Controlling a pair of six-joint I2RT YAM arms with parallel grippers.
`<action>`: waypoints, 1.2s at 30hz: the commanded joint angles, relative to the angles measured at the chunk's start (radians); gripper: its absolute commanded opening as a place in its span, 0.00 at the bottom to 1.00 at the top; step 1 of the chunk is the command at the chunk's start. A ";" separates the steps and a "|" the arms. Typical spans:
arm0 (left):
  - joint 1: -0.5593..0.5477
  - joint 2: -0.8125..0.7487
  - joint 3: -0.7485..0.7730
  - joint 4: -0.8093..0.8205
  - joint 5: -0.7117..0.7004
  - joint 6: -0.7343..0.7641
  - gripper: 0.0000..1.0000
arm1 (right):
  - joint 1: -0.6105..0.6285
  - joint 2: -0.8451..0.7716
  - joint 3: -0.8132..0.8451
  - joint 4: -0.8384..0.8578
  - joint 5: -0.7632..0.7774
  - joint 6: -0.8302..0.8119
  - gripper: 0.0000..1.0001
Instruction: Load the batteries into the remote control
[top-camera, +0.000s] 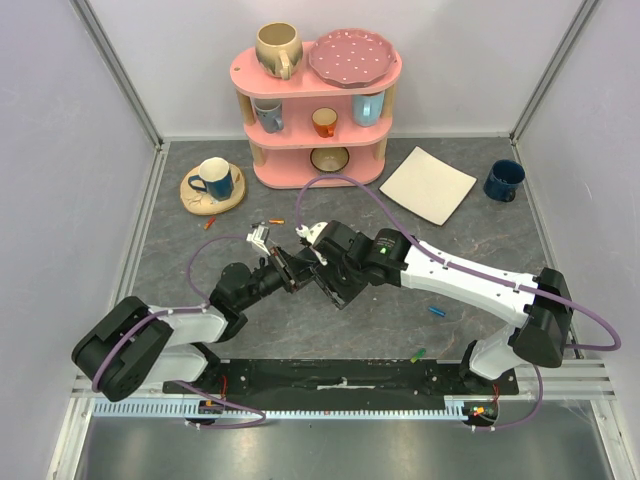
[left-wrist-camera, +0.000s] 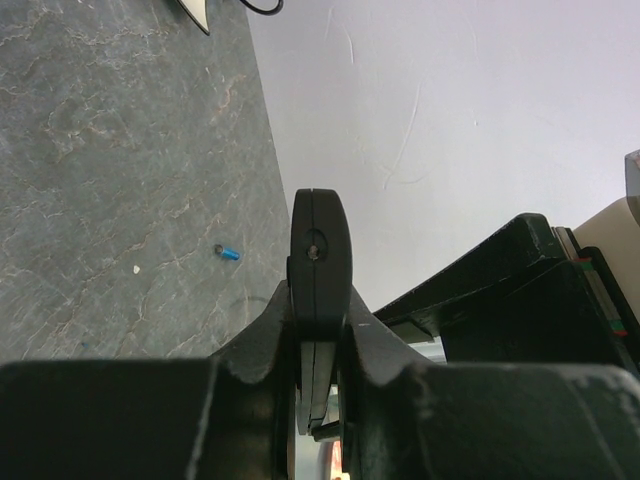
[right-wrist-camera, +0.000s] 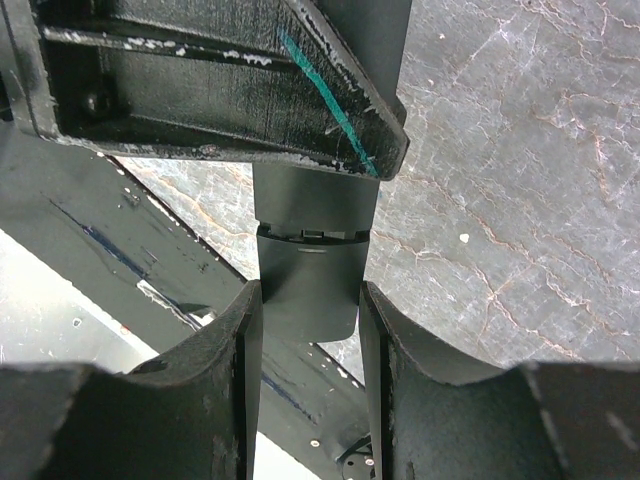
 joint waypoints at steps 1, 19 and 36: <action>-0.047 -0.077 0.082 0.371 0.075 -0.066 0.02 | -0.004 0.024 -0.009 0.005 0.029 -0.016 0.15; -0.142 -0.104 0.073 0.329 0.069 -0.032 0.02 | -0.049 0.024 0.034 0.030 0.060 -0.028 0.13; -0.170 -0.104 0.078 0.297 0.061 -0.015 0.02 | -0.095 0.025 0.071 0.102 0.075 -0.019 0.12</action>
